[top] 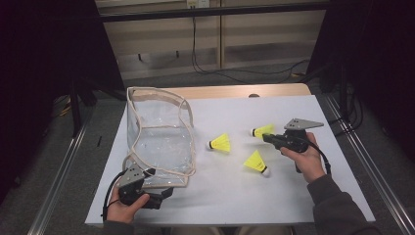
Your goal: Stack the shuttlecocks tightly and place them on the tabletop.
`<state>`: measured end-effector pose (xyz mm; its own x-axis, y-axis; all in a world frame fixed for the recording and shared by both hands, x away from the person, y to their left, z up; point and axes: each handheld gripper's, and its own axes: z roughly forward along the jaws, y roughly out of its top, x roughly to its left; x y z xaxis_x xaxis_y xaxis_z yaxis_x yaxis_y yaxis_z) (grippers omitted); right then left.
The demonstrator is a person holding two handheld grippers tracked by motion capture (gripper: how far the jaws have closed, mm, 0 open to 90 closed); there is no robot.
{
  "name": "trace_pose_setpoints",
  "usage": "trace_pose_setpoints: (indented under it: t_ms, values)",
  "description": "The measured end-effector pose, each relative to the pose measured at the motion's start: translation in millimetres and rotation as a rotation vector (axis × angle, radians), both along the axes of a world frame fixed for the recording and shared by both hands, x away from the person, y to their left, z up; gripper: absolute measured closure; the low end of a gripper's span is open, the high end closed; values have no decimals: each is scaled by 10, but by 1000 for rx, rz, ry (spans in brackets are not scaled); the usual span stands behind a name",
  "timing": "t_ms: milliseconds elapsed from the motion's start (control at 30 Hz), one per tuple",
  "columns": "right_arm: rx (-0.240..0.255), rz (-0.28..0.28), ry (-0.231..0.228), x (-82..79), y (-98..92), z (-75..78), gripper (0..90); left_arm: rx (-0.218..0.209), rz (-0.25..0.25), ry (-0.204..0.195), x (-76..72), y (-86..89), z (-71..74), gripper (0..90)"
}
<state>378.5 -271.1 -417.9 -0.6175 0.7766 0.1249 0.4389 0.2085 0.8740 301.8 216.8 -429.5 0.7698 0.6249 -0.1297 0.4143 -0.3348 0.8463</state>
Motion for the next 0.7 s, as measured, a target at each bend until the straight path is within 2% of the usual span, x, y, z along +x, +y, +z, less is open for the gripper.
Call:
trace_pose_setpoints:
  t_ms: [700]
  values:
    - [5,18,10,24,85,16,898,-4,0,-1,0,-1,-1,42]
